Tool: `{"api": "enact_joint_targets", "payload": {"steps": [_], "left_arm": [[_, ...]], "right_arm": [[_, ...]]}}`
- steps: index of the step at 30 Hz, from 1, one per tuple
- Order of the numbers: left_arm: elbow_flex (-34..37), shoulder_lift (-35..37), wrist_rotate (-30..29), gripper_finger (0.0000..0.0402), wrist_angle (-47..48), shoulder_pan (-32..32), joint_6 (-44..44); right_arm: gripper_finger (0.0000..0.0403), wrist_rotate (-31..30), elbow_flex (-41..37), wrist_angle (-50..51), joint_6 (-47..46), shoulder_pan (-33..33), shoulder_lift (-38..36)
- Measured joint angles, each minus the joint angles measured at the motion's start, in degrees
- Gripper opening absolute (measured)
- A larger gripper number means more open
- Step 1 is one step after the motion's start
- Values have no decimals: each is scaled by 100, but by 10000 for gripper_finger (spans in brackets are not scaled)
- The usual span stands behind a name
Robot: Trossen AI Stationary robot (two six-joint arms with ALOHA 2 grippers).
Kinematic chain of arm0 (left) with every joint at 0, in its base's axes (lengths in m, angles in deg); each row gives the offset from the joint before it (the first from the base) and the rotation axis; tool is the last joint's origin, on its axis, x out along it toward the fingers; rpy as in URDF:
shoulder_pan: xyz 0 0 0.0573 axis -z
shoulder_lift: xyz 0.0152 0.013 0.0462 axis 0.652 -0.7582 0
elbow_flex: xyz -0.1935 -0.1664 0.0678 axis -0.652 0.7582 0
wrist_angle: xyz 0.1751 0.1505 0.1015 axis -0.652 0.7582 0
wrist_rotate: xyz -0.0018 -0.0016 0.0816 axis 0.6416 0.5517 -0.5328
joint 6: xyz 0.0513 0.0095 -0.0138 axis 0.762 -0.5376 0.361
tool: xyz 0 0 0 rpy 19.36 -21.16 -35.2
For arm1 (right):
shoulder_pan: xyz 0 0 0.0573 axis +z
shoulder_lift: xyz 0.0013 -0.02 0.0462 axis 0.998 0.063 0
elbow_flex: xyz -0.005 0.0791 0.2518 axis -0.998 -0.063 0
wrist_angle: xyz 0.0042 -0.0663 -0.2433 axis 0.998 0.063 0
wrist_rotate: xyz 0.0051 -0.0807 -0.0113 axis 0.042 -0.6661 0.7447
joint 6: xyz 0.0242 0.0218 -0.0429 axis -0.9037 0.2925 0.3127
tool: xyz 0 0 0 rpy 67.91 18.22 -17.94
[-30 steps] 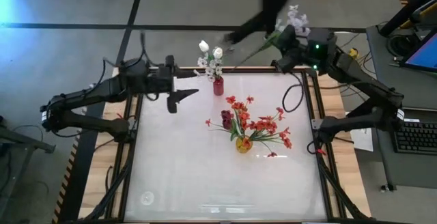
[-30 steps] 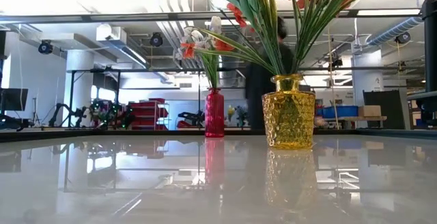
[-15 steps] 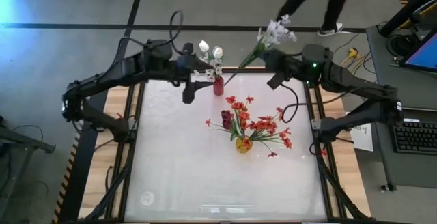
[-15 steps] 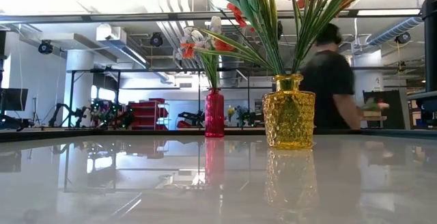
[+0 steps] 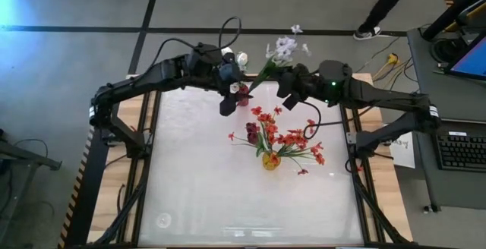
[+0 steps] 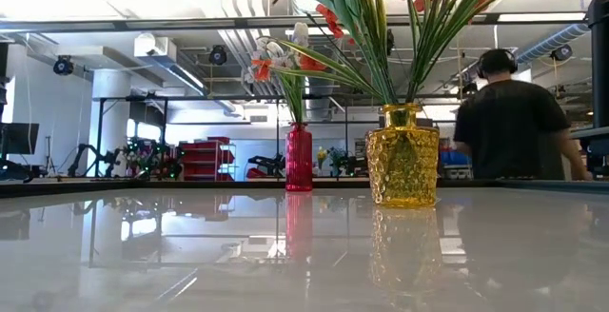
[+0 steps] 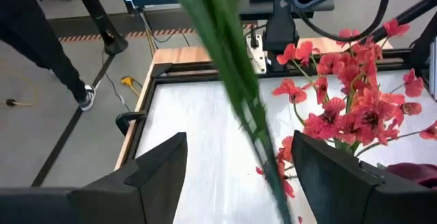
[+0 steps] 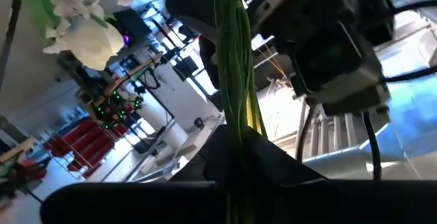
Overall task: Sort flowers into vase by color
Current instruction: Put the white flowers into the red vase
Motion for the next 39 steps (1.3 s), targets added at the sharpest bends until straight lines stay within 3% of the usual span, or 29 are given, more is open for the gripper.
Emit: {"api": "enact_joint_targets", "payload": {"steps": [5,12,20,30,39], "left_arm": [[11,6,2,208,124,0,-31],[17,19,2,19,224,0,-29],[26,19,5,3,92,-2,-19],[28,314,230,0,-515,-83,78],[28,881,273,0,-850,-760,-179]], "right_arm": [[19,11,-2,-140,-83,-2,134],[48,26,-2,-143,-466,-2,146],[94,460,-2,-283,-805,-1,134],[167,480,-2,-422,-1432,2,89],[178,471,-2,-823,-1414,11,89]]}}
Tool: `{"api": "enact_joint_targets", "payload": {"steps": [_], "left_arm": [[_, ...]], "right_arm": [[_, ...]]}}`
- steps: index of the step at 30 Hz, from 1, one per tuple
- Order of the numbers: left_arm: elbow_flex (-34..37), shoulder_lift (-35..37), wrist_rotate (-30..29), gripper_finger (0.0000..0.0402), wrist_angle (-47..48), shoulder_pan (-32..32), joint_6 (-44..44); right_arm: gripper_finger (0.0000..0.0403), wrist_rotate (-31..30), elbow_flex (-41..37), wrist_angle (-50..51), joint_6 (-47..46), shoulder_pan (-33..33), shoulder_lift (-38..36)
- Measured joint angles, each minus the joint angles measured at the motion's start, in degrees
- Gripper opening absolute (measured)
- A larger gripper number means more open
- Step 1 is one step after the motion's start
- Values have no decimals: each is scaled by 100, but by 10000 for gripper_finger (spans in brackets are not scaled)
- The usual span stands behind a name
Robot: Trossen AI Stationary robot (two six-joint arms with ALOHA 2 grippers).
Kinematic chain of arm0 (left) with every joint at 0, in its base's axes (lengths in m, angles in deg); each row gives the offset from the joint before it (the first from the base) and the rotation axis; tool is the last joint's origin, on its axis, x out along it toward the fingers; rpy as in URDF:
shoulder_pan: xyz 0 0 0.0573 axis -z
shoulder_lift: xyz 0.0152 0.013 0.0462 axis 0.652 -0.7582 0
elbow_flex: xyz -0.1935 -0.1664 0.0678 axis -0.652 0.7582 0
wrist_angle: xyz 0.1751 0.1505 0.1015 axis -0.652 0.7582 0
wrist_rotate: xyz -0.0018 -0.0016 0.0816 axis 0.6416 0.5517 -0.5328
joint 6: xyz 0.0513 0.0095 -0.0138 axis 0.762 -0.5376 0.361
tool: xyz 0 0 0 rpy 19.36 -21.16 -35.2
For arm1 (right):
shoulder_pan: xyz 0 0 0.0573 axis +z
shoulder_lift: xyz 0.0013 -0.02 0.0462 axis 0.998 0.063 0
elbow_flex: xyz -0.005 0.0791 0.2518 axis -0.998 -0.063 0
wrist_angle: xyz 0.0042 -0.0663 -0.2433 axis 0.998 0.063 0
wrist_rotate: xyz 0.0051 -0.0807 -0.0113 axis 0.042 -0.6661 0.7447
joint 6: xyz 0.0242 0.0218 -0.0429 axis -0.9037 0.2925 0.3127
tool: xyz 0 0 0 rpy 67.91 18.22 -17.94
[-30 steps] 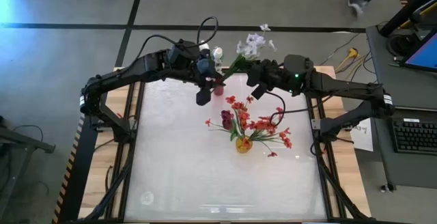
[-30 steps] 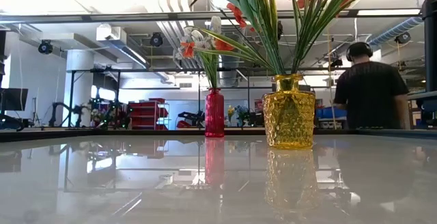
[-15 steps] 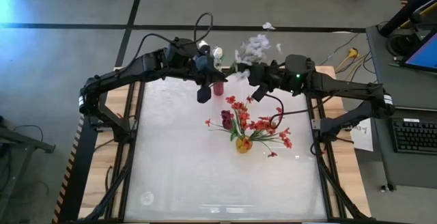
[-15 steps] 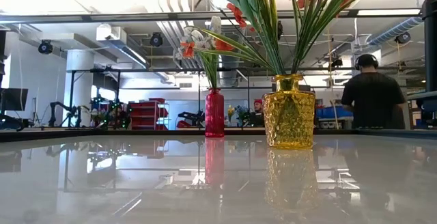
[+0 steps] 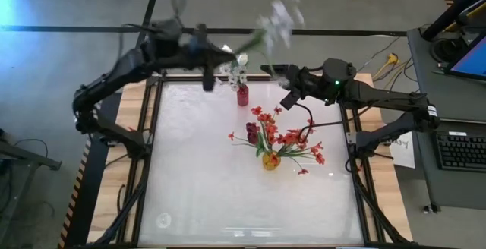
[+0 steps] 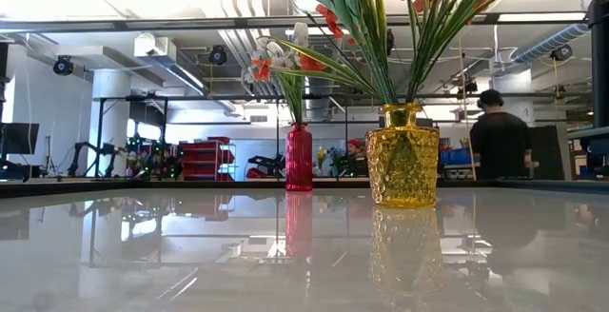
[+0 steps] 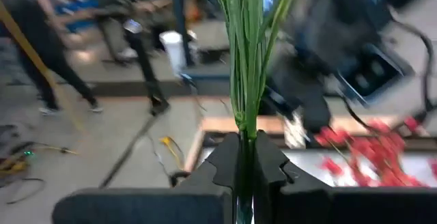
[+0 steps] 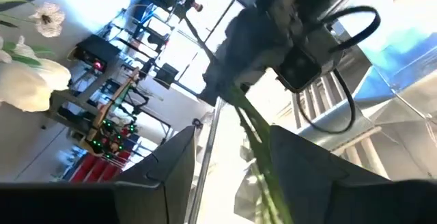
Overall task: Sort flowers into vase by color
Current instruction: Put the white flowers into the red vase
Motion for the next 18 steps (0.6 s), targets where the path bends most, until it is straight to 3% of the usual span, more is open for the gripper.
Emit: {"api": "enact_joint_targets", "payload": {"steps": [4,8,14,18], "left_arm": [[0,400,-14,0,-186,-373,-141],[0,774,-17,0,-410,-620,-321],[330,1089,64,0,-910,-535,-220],[1116,1200,155,0,-1693,-361,-248]], "right_arm": [[172,-3,0,-6,-318,0,0],[166,-106,0,-23,-1633,-2,0],[157,-65,-2,-600,-6693,-292,-26],[162,1144,-2,-422,-9596,-762,-38]]}}
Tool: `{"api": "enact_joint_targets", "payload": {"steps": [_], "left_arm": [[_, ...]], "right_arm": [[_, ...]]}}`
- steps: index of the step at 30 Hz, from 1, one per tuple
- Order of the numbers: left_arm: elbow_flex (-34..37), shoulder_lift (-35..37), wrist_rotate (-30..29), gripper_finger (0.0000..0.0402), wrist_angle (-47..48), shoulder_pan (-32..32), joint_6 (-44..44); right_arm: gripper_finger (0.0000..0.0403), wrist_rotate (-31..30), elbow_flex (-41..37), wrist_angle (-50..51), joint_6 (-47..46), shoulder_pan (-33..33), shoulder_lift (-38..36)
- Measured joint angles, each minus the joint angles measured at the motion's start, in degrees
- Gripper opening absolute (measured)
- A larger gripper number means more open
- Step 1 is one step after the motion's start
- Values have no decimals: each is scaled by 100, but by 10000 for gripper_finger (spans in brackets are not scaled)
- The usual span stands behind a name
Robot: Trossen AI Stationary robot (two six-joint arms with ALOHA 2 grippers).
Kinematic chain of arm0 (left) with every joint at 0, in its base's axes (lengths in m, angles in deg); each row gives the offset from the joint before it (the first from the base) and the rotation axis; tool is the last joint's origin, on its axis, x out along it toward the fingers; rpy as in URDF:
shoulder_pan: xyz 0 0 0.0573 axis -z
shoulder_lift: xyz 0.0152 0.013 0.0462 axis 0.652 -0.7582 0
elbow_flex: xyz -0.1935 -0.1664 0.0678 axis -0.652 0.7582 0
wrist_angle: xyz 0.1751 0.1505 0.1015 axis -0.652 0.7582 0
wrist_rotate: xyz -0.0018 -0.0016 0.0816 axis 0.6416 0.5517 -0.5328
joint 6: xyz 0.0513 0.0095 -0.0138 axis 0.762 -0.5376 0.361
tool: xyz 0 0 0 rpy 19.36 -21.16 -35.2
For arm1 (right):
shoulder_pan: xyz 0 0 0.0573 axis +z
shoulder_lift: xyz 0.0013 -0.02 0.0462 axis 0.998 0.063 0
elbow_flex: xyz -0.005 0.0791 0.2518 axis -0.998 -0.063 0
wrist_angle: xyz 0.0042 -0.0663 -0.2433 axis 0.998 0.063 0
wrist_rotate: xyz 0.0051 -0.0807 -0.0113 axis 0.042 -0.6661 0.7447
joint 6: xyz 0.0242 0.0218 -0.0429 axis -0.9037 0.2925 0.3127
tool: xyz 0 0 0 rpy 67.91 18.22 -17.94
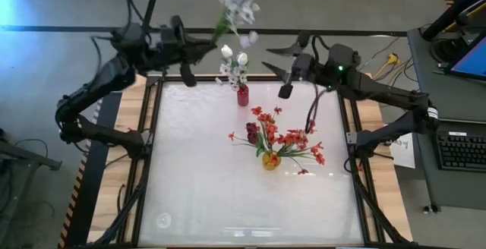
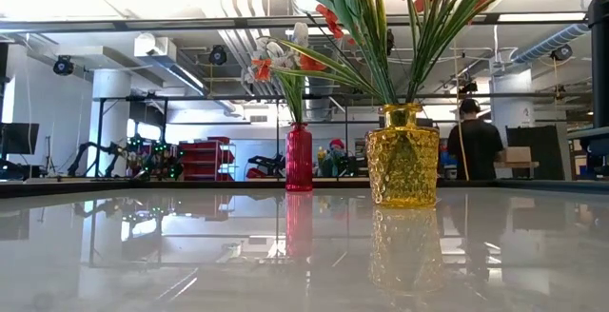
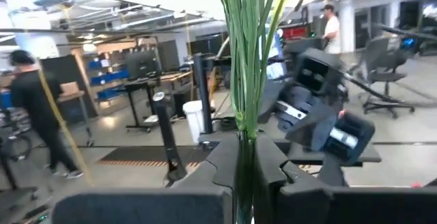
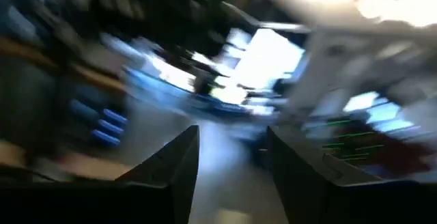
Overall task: Sort flowers into vase by color
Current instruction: Put the white flowers into the red vase
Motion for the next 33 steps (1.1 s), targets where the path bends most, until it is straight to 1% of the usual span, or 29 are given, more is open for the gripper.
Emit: {"api": "enact_joint_targets", "payload": {"steps": [2,3,4,8,11,15,17,24,29,31,33], "left_arm": [[466,39,5,0,-583,111,-124],[705,54,20,0,-899,172,-174],[925,67,23,0,-1213,231,-206],[1682,45,27,0,-2333,482,-268],[2057,5,8,0,-2876,596,-371],[2344,-37,-53,0,-3222,650,-482],[2443,-66,-210,0,-3321,651,-562],[2512,-241,-281,0,-3409,741,-575],[2501,-361,-284,0,-3421,766,-571],[2501,-361,-282,0,-3414,767,-572],[2501,-353,-282,0,-3426,769,-584]], "right_arm": [[168,776,0,-61,-970,-172,85],[171,1040,0,-102,-1330,-230,131],[175,1175,0,-180,-1608,-269,198],[195,1269,0,-584,-2173,-267,505],[213,1327,26,-946,-2402,-268,706],[238,1692,359,-993,-2600,-268,969],[248,1871,557,-984,-2668,-264,1125],[263,1734,1142,-902,-2925,-232,1659],[249,1752,1380,-897,-2899,-231,1876],[233,1740,1390,-866,-2899,-231,1878],[205,1717,1390,-859,-2899,-231,1866]]}}
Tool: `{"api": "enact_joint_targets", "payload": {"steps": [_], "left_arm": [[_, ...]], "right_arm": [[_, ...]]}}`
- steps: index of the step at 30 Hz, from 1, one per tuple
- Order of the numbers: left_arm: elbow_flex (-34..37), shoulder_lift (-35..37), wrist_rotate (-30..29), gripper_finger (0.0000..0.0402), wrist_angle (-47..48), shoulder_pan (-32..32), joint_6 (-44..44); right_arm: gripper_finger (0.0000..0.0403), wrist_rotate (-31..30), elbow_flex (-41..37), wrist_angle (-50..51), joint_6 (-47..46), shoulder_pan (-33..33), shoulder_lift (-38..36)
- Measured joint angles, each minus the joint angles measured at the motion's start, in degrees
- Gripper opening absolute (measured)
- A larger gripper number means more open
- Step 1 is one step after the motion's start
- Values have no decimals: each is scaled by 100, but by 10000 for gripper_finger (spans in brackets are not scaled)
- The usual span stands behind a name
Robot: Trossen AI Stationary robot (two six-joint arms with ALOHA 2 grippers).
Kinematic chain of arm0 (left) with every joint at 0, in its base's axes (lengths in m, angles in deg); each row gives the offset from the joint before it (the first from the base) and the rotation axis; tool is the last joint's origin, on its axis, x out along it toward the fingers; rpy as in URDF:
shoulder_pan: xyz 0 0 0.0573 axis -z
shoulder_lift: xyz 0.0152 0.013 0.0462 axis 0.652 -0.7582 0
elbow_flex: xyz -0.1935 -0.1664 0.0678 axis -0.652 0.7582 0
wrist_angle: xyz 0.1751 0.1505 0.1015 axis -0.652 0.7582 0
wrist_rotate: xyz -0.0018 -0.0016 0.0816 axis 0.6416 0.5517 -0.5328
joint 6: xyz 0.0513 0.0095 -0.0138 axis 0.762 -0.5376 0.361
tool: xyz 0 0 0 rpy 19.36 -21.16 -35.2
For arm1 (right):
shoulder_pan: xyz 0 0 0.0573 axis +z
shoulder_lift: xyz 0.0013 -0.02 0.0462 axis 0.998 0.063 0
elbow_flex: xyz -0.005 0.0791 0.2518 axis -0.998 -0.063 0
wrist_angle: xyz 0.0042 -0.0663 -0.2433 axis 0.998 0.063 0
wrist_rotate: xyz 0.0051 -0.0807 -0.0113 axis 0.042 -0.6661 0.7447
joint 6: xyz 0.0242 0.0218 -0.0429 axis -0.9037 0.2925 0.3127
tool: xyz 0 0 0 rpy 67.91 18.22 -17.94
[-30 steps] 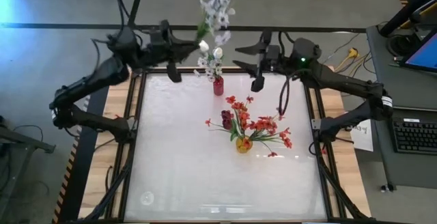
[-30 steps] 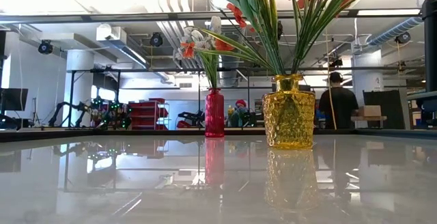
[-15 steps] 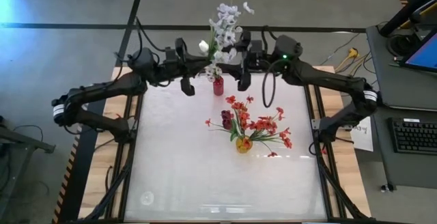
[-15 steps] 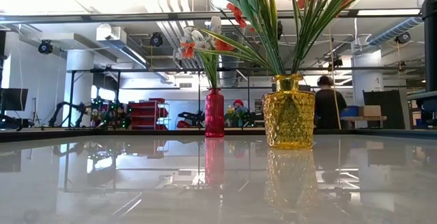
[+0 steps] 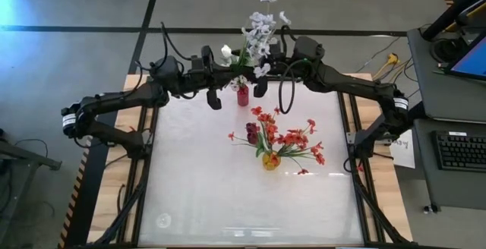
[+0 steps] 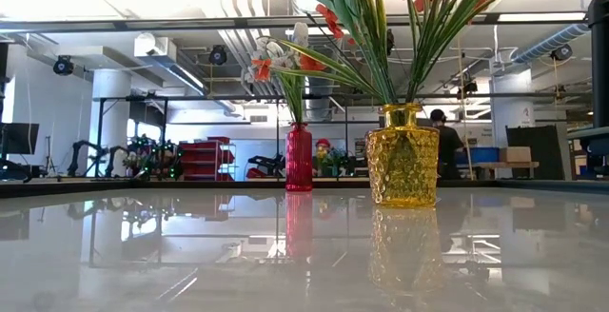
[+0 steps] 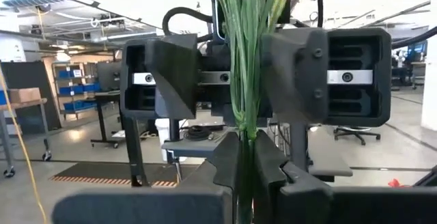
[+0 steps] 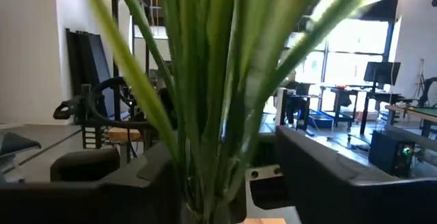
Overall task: Sort flowers into vase by color
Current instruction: Put the white flowers into the red vase
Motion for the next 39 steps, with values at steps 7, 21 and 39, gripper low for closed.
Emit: {"api": "enact_joint_targets", "payload": {"steps": [7,21,39], "left_arm": [[-1,85,-56,11,66,-3,-10],[-102,535,-41,148,1522,0,631],[1893,1784,-39,173,2638,44,876]], "right_arm": [[60,20,-2,196,100,2,-161],[18,-38,-2,1218,649,-17,-742],[18,-588,-1576,2207,1093,-1577,-1556]]}}
